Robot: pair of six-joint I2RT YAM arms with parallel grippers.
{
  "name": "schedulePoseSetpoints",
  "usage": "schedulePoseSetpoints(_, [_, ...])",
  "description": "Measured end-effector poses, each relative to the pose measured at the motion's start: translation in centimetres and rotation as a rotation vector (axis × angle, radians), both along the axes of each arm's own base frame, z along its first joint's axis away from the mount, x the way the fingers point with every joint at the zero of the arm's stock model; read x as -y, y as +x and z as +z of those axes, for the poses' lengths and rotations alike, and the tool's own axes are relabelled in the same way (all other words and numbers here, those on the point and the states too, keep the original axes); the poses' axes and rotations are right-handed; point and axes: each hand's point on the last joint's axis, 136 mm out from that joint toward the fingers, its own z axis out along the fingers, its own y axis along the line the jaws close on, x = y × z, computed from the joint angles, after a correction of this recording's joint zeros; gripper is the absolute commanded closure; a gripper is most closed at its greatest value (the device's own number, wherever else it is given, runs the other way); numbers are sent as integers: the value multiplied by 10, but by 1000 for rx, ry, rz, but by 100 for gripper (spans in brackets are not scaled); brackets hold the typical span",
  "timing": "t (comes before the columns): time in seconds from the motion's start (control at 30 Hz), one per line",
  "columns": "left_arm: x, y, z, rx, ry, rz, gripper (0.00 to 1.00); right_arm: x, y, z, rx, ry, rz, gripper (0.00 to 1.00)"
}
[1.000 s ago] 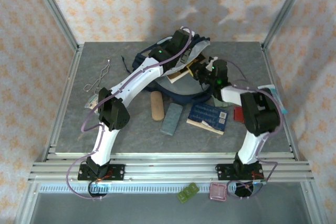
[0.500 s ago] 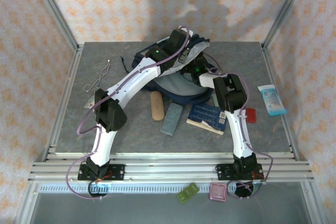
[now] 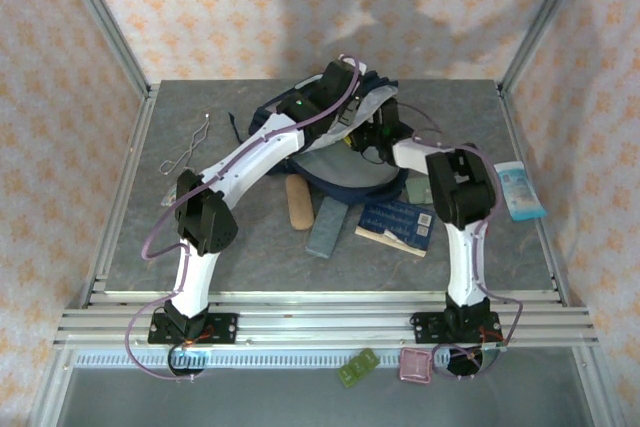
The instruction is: Pack books, pencil case, and school supplies into a backpack
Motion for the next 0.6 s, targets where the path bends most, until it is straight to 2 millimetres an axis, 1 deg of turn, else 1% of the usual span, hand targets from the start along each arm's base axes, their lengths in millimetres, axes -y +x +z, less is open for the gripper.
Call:
schedulePoseSetpoints(0.1, [0, 1, -1, 0, -9, 5, 100, 14, -23, 14, 19, -63, 19, 38])
schedulePoseSetpoints(0.2, [1, 1, -7, -7, -17, 11, 100, 29, -54, 22, 27, -144, 38, 39])
schedulePoseSetpoints(0.3, [2, 0, -17, -23, -24, 13, 100, 50, -92, 31, 35, -239, 44, 40])
schedulePoseSetpoints(0.33, [3, 0, -20, -28, -27, 15, 100, 59, -106, 36, 41, -275, 38, 40])
schedulePoseSetpoints(0.43, [8, -2, -32, -46, -43, 8, 100, 83, -138, 56, 74, -353, 6, 40])
schedulePoseSetpoints(0.53, [16, -7, -43, -59, -46, -1, 100, 108, -163, 72, 99, -414, -41, 41])
schedulePoseSetpoints(0.6, [22, -10, -50, -68, -45, -6, 100, 120, -175, 71, 90, -444, -61, 42])
